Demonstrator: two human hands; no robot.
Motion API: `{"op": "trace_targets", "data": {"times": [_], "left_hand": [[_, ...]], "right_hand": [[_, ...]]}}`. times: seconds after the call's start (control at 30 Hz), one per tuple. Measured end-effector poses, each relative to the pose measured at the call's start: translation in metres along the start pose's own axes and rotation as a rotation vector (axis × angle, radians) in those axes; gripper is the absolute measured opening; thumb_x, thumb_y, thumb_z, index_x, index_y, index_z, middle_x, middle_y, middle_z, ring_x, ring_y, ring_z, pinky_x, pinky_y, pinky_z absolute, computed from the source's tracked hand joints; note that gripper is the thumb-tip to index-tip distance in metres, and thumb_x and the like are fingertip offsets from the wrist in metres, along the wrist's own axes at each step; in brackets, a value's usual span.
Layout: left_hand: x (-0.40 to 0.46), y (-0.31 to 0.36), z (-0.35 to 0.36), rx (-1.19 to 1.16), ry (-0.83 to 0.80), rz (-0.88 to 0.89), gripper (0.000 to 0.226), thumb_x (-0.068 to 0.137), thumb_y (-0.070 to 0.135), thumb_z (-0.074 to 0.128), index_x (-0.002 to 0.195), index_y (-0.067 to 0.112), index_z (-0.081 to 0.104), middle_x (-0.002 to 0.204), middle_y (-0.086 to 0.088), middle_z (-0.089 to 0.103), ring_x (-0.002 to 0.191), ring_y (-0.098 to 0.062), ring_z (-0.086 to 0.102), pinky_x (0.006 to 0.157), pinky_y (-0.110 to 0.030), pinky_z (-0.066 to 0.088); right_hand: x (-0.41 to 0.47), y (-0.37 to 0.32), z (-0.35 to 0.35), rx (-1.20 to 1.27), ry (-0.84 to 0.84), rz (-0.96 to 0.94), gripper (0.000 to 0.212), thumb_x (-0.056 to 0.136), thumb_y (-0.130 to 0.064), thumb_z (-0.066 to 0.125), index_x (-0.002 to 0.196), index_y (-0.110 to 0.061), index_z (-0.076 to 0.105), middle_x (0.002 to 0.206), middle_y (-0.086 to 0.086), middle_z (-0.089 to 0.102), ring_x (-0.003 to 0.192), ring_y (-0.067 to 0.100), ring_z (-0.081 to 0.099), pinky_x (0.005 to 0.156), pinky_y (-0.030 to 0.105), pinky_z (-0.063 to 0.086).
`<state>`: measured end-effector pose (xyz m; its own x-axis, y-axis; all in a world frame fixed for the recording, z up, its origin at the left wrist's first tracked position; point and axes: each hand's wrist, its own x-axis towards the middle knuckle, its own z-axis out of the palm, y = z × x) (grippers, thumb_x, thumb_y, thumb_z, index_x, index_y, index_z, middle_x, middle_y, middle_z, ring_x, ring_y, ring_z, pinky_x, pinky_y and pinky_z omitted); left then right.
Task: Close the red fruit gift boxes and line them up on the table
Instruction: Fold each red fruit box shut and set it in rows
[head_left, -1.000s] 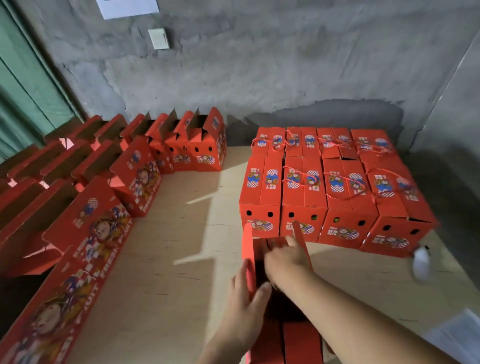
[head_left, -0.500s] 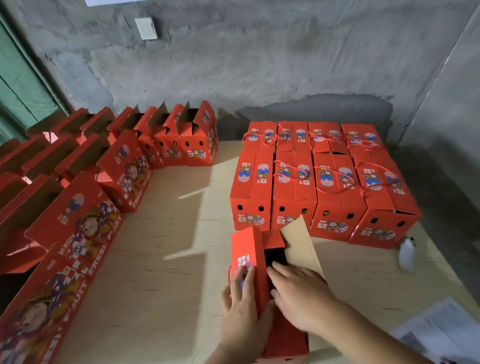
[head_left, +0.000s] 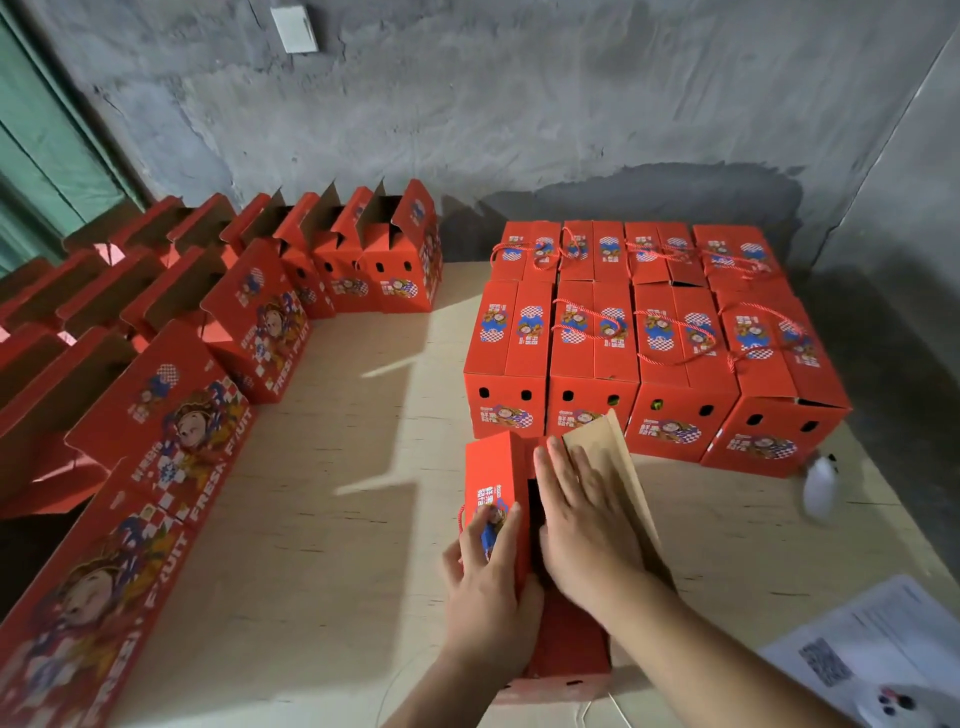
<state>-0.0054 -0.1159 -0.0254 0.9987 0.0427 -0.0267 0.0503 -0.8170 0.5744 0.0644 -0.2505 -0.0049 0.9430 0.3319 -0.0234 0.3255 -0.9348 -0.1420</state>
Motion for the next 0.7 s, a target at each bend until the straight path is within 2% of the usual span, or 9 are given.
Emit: {"op": "trace_targets", "data": {"times": [0.1,0.2,0.23,0.33,0.37,0.43,0.5,0.63,0.7], "left_hand": [[-0.004,0.002,0.003,0.082,-0.008,-0.027,0.078,0.084,0.031,0.043,0.158,0.043,0.023,0.164,0.005,0.015,0.146,-0.026,0.022,0.122,-0.034,0.017],[-0.002,0.007,0.008,0.257,-0.011,0.008,0.075,0.077,0.041,0.049,0.151,0.027,0.045,0.162,-0.003,0.035,0.144,-0.038,0.037,0.119,-0.050,0.034],[0.004,0.008,0.011,0.317,-0.002,0.046,0.075,0.077,0.044,0.052,0.148,0.021,0.049,0.163,-0.007,0.036,0.147,-0.042,0.034,0.120,-0.053,0.032],[0.033,0.005,0.006,0.332,-0.092,0.014,0.080,0.082,0.051,0.047,0.152,0.018,0.032,0.172,-0.004,0.007,0.157,-0.039,0.003,0.127,-0.052,0.005],[0.042,0.003,0.003,0.258,-0.103,-0.040,0.079,0.084,0.051,0.048,0.154,0.021,0.027,0.171,0.000,0.003,0.157,-0.036,0.003,0.127,-0.049,0.005],[0.054,0.000,-0.003,0.069,-0.086,-0.162,0.083,0.087,0.050,0.056,0.158,0.034,0.018,0.170,0.004,0.000,0.155,-0.032,0.011,0.125,-0.049,0.016],[0.059,0.001,-0.005,-0.061,-0.122,-0.213,0.091,0.086,0.040,0.059,0.161,0.045,0.007,0.170,0.000,-0.007,0.155,-0.033,0.013,0.123,-0.051,0.024],[0.059,0.001,-0.006,-0.083,-0.131,-0.179,0.092,0.086,0.026,0.056,0.161,0.049,0.008,0.171,-0.013,-0.011,0.156,-0.037,0.009,0.124,-0.043,0.023],[0.060,0.005,-0.005,-0.022,-0.130,-0.196,0.093,0.086,0.022,0.052,0.160,0.052,0.004,0.170,-0.013,-0.017,0.155,-0.042,0.008,0.125,-0.051,0.018]], "right_hand": [[0.014,0.001,0.017,-0.159,-0.179,0.002,0.067,0.105,-0.021,0.028,0.164,-0.017,-0.005,0.170,0.004,-0.020,0.155,0.029,-0.023,0.125,0.047,-0.012],[0.011,0.005,0.032,-0.134,-0.183,0.012,0.066,0.106,-0.020,0.026,0.164,-0.020,-0.005,0.169,0.000,-0.023,0.153,0.028,-0.027,0.123,0.047,-0.013],[0.011,0.009,0.032,-0.093,-0.182,0.012,0.068,0.105,-0.021,0.031,0.164,-0.022,-0.004,0.169,-0.003,-0.023,0.154,0.025,-0.027,0.124,0.046,-0.009],[0.008,0.018,0.031,-0.025,-0.143,-0.021,0.089,0.094,-0.021,0.055,0.164,-0.025,-0.001,0.170,-0.008,-0.018,0.155,0.021,-0.021,0.125,0.044,0.004],[0.006,0.018,0.031,-0.018,-0.110,-0.029,0.090,0.092,-0.020,0.057,0.164,-0.026,0.004,0.171,-0.008,-0.011,0.157,0.021,-0.016,0.125,0.044,0.007],[0.003,0.018,0.034,0.003,-0.032,-0.027,0.079,0.091,-0.020,0.057,0.163,-0.026,0.022,0.171,-0.007,0.009,0.158,0.020,-0.002,0.124,0.045,0.016],[0.005,0.019,0.039,-0.012,-0.007,-0.022,0.075,0.091,-0.022,0.058,0.160,-0.026,0.031,0.170,-0.007,0.019,0.158,0.021,0.005,0.124,0.046,0.021],[0.008,0.021,0.044,-0.014,0.036,0.006,0.072,0.085,-0.023,0.072,0.152,-0.026,0.048,0.162,-0.005,0.038,0.155,0.024,0.023,0.117,0.043,0.031],[0.008,0.020,0.048,0.015,0.036,-0.001,0.072,0.089,-0.027,0.065,0.157,-0.029,0.040,0.167,-0.007,0.028,0.157,0.021,0.013,0.120,0.041,0.022]]}}
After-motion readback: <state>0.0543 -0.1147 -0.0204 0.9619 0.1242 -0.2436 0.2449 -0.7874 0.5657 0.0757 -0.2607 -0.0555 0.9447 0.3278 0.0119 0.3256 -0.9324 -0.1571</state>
